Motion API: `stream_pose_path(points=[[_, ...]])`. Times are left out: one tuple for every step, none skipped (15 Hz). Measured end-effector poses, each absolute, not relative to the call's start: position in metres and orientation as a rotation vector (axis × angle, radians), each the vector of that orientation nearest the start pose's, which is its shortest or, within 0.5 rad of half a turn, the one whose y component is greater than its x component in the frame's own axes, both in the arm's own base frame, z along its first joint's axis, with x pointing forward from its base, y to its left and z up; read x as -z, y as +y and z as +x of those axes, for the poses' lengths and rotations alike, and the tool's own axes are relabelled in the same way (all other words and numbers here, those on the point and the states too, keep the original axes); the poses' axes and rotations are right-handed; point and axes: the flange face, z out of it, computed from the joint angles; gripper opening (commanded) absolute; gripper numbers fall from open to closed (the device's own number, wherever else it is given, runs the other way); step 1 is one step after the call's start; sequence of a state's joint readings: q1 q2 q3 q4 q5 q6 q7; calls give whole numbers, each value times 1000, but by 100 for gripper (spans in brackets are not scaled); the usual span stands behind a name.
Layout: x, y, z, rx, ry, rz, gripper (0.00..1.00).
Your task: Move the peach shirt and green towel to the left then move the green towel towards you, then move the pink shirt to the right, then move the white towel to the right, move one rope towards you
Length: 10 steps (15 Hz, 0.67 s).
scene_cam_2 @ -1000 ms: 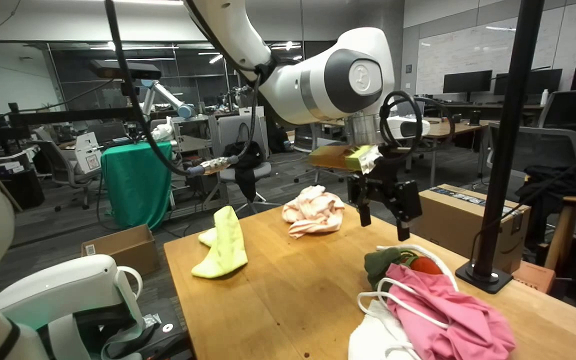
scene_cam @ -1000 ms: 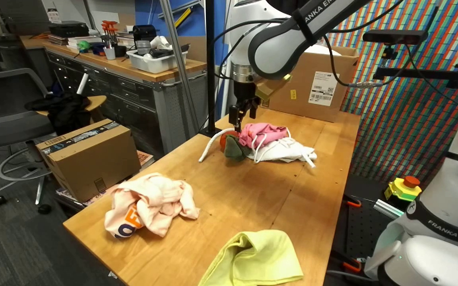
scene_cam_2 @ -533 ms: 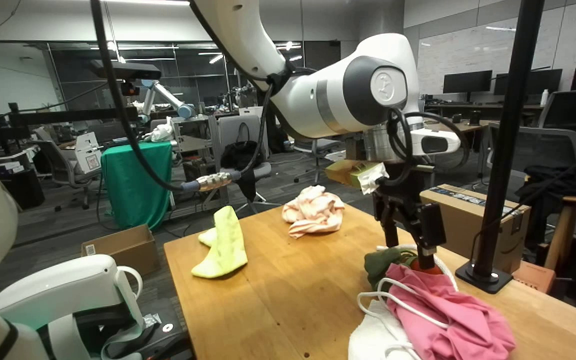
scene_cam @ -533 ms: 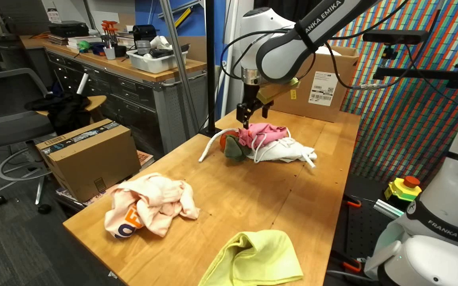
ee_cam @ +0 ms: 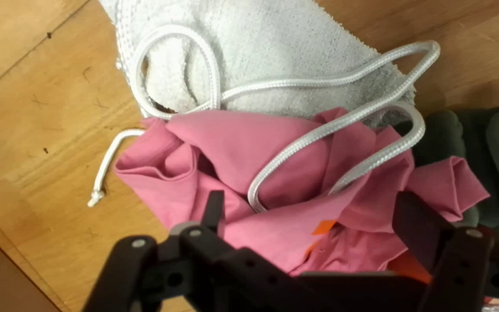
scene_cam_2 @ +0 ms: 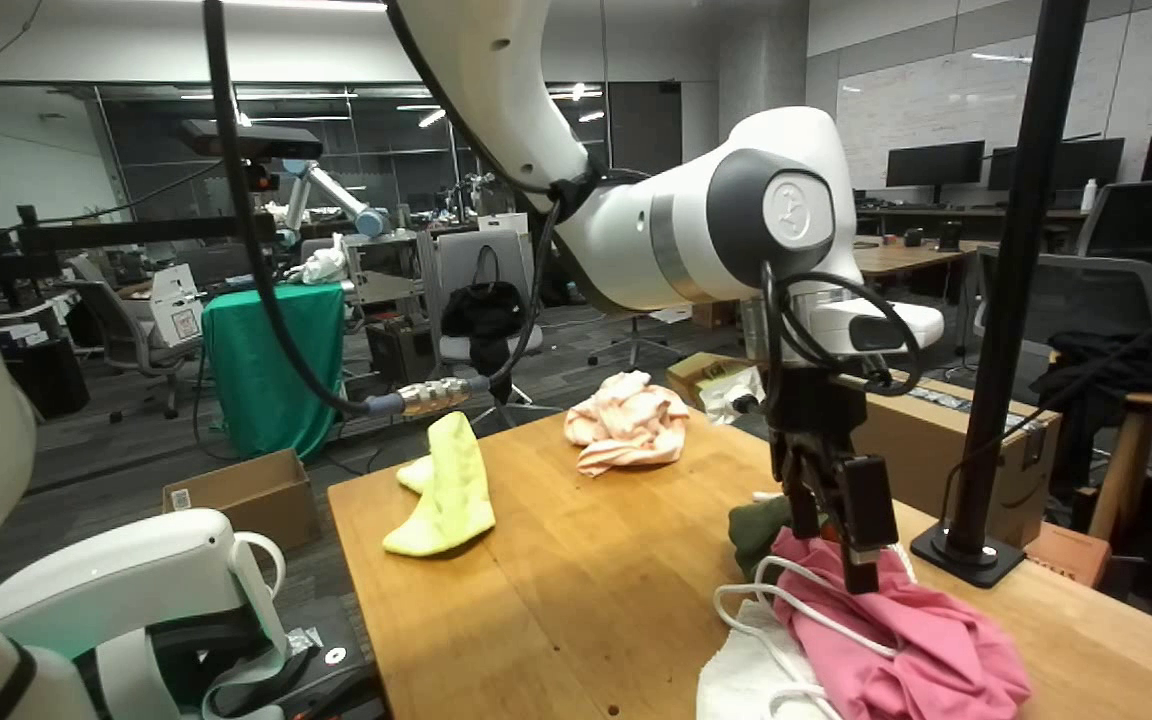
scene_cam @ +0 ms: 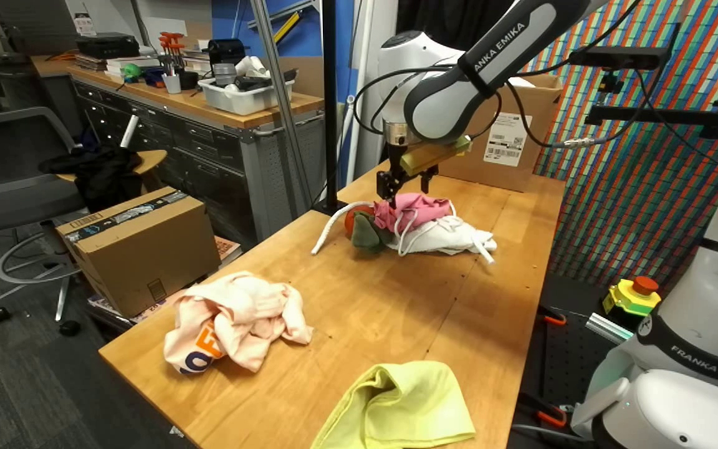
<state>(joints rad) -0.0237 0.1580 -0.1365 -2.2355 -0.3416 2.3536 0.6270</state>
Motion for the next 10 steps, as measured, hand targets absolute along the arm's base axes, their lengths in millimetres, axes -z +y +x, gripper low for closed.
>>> stream_pose_path(points=[[-297,-89,529,32,903,-3280,100],[-296,-88,530,32,899,-3281,100],[-296,-86,530,32,897,-3282,100],[-296,-85,530,33,900,-3281,100],[-296,-85,530,35,910,-3278,100],[-296,-85,531,37,927,-3275,100],[-295,-87,531,42,949,-3270,100],[-294,-89,531,49,975,-3262,100],[-293,-93,531,53,1004,-3253,100],[-291,-98,531,54,1034,-3245,100]])
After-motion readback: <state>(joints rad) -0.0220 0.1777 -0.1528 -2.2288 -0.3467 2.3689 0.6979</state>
